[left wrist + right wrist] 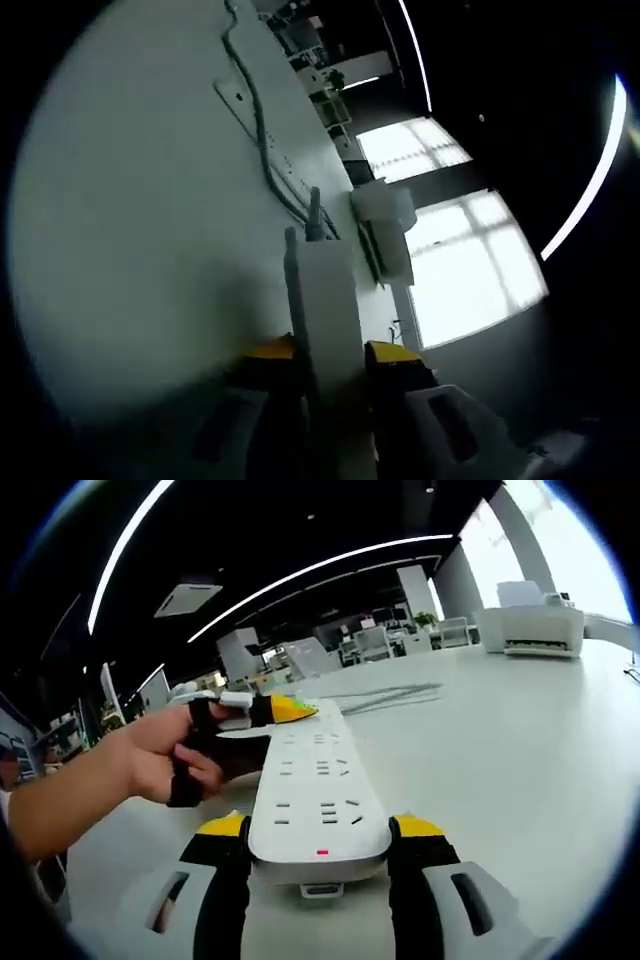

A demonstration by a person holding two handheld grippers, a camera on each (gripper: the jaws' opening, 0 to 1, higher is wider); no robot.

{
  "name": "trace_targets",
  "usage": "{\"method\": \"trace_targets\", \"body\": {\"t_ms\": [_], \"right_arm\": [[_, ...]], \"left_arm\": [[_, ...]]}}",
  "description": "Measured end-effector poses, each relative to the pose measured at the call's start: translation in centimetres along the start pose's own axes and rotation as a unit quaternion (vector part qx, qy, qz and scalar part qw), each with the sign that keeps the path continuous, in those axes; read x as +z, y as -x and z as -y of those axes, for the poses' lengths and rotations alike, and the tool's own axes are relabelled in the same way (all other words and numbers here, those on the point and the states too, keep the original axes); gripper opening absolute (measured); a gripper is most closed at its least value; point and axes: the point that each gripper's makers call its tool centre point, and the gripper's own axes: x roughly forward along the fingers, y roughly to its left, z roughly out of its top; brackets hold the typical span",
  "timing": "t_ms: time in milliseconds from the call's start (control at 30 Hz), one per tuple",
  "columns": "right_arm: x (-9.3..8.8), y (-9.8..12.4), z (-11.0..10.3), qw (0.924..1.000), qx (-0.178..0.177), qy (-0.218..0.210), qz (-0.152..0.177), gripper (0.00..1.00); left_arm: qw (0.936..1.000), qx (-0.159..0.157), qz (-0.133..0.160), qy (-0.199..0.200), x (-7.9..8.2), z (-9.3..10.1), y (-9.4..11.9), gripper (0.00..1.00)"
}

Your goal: Pick up the power strip scattered on the table, fix it on the side mounting bracket of the table, and press the switch

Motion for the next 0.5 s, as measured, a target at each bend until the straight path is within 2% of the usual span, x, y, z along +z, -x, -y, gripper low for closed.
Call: {"method": "trace_targets", "body": {"t_ms": [200, 333, 500], "right_arm": [[0.5, 0.3, -0.1, 0.9998, 0.016, -0.003, 0.011, 0.51], [0.9, 0.4, -0.6, 0.9993, 0.031, -0.005, 0.020, 0.55], [1.2, 1.0, -0.8, 0.9986, 0.042, -0.012, 0.030, 0.55]], "left_arm": [[0.9999, -0.011, -0.002, 0.005, -0.6, 0.6, 0.4, 0.27], [0.9999, -0.015, -0.006, 0.001, -0.2, 0.6, 0.7, 0.26], [0.9998, -0.018, -0.012, 0.002, -0.1, 0.3, 1.0, 0.26]]}}
